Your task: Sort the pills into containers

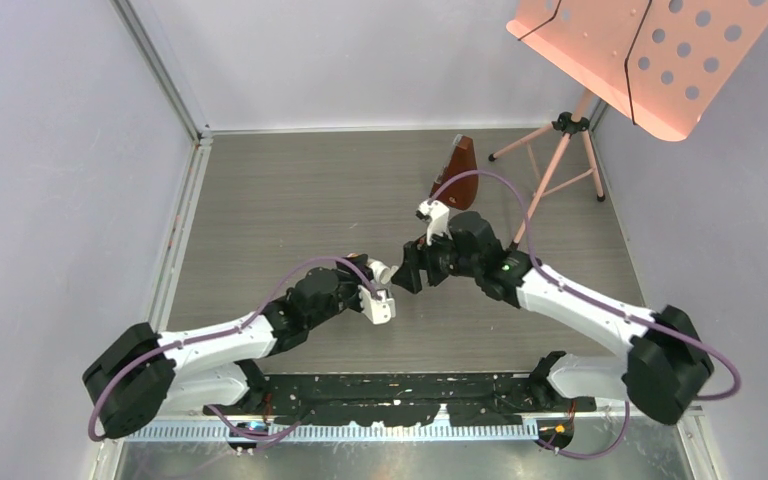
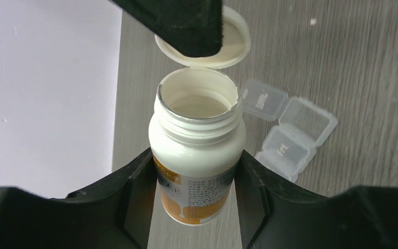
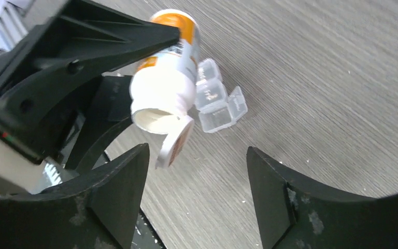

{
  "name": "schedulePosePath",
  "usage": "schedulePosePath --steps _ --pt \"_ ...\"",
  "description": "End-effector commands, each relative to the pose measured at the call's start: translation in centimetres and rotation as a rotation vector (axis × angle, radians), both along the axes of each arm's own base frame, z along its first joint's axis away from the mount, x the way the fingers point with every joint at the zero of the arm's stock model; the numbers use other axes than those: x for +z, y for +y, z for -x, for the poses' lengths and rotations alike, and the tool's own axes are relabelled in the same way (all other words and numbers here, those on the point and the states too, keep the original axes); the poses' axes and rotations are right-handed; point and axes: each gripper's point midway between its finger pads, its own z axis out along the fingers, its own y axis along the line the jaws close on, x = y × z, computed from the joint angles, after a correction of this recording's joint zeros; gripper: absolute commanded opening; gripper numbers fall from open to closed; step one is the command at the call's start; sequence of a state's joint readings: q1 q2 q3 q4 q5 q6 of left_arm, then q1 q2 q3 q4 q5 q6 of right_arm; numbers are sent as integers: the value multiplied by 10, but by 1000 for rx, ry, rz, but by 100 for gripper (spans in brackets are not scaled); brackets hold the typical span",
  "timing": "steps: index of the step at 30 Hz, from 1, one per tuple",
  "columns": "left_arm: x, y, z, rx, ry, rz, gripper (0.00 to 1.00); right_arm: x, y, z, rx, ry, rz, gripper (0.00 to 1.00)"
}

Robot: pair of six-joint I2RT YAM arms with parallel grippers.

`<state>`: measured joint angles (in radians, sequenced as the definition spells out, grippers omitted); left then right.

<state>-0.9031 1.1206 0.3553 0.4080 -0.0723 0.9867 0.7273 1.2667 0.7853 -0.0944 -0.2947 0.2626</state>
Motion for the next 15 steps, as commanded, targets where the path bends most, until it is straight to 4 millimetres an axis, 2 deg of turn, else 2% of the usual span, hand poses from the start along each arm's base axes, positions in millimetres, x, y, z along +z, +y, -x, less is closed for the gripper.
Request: schedulePosePath --steps 1,4,11,15 --pt "38 -23 13 -50 126 171 0 58 6 10 35 -120 -183 78" --pt "50 -26 22 -50 203 229 0 80 1 16 21 -150 -251 84" --pt "87 -28 32 21 378 450 0 118 -12 21 -97 -157 -422 94" --pt "110 -26 27 115 447 621 0 147 -23 28 -177 -126 -557 95"
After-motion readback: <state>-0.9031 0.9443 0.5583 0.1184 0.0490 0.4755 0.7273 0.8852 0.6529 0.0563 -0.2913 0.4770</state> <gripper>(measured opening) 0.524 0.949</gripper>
